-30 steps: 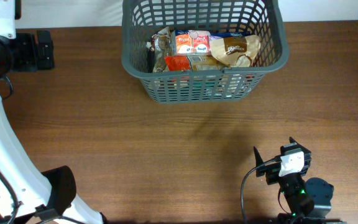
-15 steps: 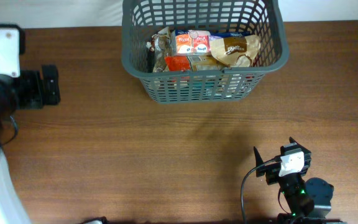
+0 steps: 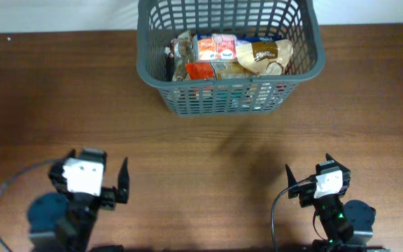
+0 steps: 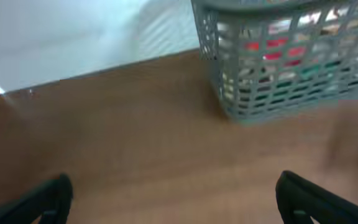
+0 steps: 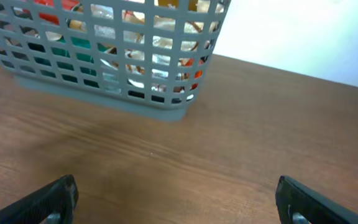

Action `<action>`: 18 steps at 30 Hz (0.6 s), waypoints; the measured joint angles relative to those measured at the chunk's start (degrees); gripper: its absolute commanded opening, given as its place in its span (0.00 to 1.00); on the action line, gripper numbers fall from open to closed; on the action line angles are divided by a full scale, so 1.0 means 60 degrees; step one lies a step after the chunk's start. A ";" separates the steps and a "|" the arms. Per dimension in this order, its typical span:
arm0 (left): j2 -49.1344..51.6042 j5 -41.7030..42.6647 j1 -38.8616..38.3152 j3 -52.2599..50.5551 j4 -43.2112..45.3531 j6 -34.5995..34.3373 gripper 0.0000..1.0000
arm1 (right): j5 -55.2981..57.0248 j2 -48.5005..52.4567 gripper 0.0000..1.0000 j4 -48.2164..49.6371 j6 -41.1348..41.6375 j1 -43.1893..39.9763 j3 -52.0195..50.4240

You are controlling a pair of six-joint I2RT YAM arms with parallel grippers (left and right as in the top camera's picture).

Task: Pack container

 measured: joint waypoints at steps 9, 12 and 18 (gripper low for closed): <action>-0.2692 0.0004 0.0000 -0.3923 0.1534 0.0000 0.99 | -0.0004 0.0000 0.99 -0.0025 0.0022 0.0000 0.0000; -0.3122 0.0000 -0.0076 -0.4510 0.1570 0.0000 0.99 | -0.0004 0.0000 0.99 -0.0025 0.0015 0.0000 0.0000; -0.3694 0.0004 -0.0477 -0.5344 0.1603 0.0000 0.99 | -0.0004 0.0000 0.99 -0.0022 0.0018 0.0000 0.0000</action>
